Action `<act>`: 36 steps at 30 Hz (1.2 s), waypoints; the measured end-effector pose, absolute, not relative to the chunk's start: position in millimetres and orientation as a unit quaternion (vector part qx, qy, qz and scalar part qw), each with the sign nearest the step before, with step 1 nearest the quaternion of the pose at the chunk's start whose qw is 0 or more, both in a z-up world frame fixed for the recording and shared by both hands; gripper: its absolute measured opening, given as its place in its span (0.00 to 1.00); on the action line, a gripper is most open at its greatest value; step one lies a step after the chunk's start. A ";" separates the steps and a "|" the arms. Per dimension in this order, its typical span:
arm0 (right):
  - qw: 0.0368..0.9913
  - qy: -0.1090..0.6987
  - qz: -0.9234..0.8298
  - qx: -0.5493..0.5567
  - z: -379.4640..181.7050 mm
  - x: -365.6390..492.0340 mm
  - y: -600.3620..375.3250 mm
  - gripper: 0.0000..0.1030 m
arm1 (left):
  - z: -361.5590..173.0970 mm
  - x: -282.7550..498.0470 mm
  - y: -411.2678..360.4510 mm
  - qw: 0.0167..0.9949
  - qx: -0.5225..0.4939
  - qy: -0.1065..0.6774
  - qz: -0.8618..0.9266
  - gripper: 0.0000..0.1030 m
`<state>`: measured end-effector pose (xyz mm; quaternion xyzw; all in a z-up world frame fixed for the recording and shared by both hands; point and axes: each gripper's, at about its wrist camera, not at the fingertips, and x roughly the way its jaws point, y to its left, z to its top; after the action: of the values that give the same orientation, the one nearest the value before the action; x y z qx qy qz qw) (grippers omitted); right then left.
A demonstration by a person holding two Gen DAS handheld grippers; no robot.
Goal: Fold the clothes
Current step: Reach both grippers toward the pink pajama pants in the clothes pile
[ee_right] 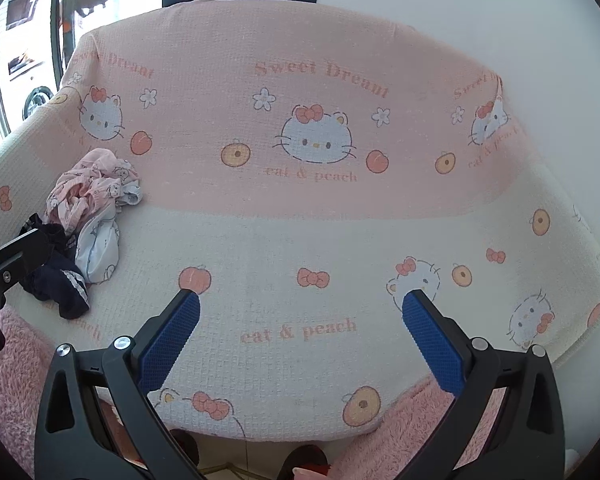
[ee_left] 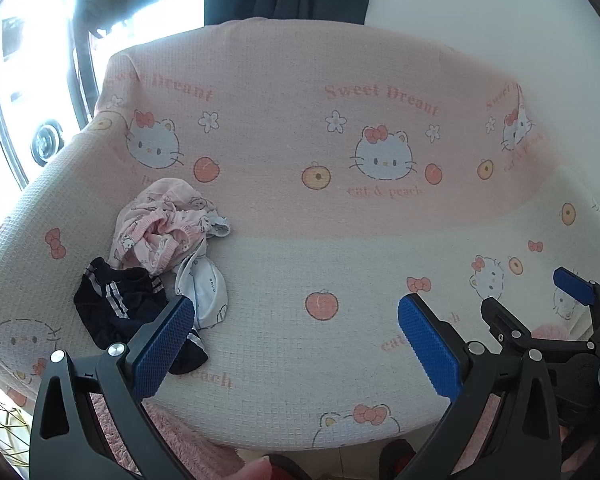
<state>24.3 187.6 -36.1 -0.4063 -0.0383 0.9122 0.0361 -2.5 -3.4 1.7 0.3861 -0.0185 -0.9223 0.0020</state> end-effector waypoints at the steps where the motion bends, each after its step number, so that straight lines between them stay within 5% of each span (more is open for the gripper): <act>1: 0.040 -0.037 0.912 -0.406 -36.2 23.8 189.1 1.00 | 2.1 -3.0 -4.5 0.005 0.385 -0.016 -0.923 1.00; 16: -0.017 -0.049 0.907 -0.419 -23.8 6.7 174.9 0.99 | -20.0 -7.1 -79.9 -0.018 0.405 0.083 -0.911 1.00; 20: -0.109 -0.043 0.882 -0.455 -43.4 -11.3 164.2 0.67 | -21.9 -19.7 -135.2 0.022 0.404 0.115 -0.907 1.00; 22: -0.132 -0.058 0.875 -0.463 -49.9 -21.4 147.5 0.56 | -24.5 -28.8 -163.5 0.045 0.402 0.129 -0.905 0.89; 26: -0.155 -0.090 0.876 -0.448 -47.1 -51.0 102.4 0.56 | -38.8 -52.9 -205.2 0.084 0.410 0.135 -0.898 0.70; 36: -0.233 -0.112 0.855 -0.450 -74.7 -155.3 -16.3 0.58 | -95.6 -135.9 -258.2 0.111 0.458 0.129 -0.872 0.69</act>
<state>-155.3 -16.3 -74.7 -0.4497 -0.1121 0.8551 -0.2325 -135.9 -258.2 -95.6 0.4584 0.1292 -0.8722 0.1111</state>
